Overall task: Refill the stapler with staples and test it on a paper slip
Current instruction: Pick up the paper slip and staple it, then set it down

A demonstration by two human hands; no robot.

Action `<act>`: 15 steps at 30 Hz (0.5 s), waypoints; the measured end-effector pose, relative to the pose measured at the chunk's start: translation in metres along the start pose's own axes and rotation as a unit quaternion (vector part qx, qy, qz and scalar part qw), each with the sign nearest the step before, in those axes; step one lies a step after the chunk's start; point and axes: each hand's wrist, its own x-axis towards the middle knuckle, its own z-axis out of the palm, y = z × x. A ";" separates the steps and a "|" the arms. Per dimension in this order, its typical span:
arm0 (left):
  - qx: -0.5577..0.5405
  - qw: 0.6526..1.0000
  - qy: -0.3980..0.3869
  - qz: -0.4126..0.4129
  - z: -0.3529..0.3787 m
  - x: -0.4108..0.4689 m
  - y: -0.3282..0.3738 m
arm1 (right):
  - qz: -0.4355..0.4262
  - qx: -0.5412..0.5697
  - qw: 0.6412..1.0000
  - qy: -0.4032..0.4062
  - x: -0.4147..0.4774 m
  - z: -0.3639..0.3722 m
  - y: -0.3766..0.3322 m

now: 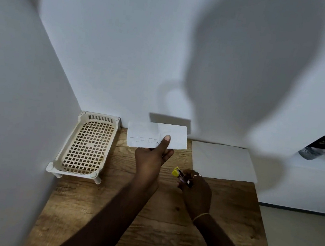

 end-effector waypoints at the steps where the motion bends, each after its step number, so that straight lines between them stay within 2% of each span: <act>1: 0.000 1.000 -0.006 -0.005 -0.001 -0.001 -0.001 | -0.009 -0.033 0.999 -0.017 0.000 0.003 0.010; 4: 0.001 1.000 -0.021 -0.014 -0.005 -0.003 -0.005 | -0.033 -0.111 0.991 -0.067 -0.004 0.010 0.031; 8: 0.008 0.999 -0.022 -0.027 -0.009 -0.005 -0.009 | -0.054 -0.151 0.982 -0.104 -0.009 0.017 0.049; 15: 0.010 0.999 -0.012 -0.048 -0.012 -0.006 -0.011 | -0.035 -0.114 0.986 -0.114 -0.006 0.022 0.057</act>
